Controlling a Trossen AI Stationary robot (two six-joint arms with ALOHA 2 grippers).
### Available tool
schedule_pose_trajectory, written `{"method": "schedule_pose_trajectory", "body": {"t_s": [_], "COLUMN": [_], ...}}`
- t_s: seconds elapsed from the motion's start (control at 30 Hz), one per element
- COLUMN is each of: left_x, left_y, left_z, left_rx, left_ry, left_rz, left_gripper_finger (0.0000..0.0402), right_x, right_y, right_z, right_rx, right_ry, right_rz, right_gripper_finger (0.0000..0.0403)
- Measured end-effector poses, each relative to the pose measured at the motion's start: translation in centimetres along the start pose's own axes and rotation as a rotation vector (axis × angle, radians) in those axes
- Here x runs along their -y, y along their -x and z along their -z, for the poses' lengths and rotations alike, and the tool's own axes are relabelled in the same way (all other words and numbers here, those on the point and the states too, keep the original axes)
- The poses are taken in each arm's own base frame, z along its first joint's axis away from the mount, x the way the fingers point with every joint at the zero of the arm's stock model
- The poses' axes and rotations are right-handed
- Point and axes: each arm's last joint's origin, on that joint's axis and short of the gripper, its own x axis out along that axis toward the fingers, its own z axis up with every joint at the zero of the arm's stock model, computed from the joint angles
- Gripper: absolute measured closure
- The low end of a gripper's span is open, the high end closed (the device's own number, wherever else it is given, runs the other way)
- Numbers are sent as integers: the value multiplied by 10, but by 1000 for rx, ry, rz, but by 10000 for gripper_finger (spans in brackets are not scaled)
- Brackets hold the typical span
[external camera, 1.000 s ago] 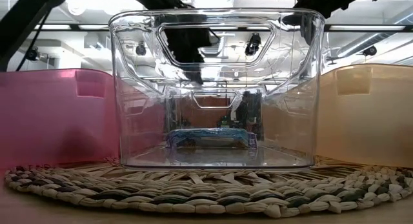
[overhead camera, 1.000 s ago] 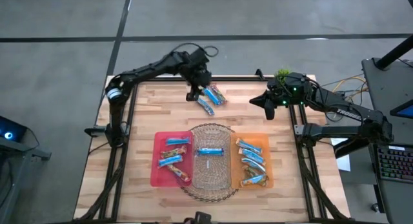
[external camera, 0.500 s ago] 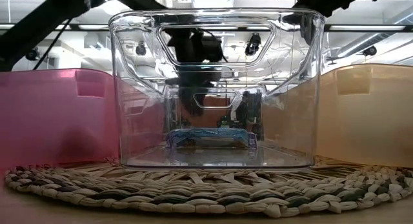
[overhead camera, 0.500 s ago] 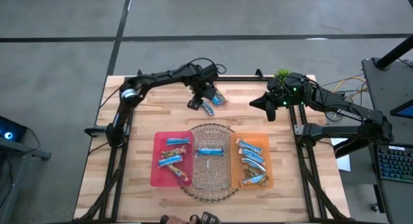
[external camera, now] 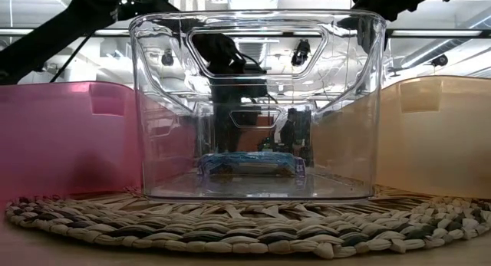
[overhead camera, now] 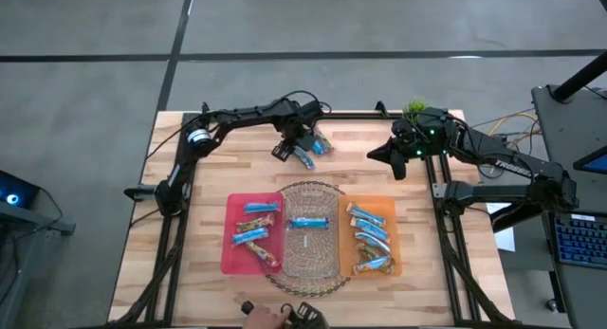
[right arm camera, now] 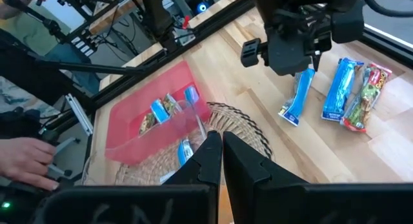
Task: Pick and place Granola Bars by type
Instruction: Put the blue granola bar into the transparent bin
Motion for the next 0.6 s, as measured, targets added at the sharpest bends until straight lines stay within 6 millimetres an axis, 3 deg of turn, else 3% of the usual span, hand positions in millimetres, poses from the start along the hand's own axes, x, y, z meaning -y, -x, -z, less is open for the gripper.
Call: {"method": "schedule_pose_trajectory", "body": {"t_s": [0.6], "left_x": [1], "left_y": [-20], "left_z": [-4], "left_rx": [12], "left_ry": [-11], "left_rz": [29], "left_gripper_finger": [232], "right_x": [0], "right_y": [0], "right_z": [1], "right_rx": [-6], "right_ry": [-1], "right_rz": [1], "right_gripper_finger": [394]}}
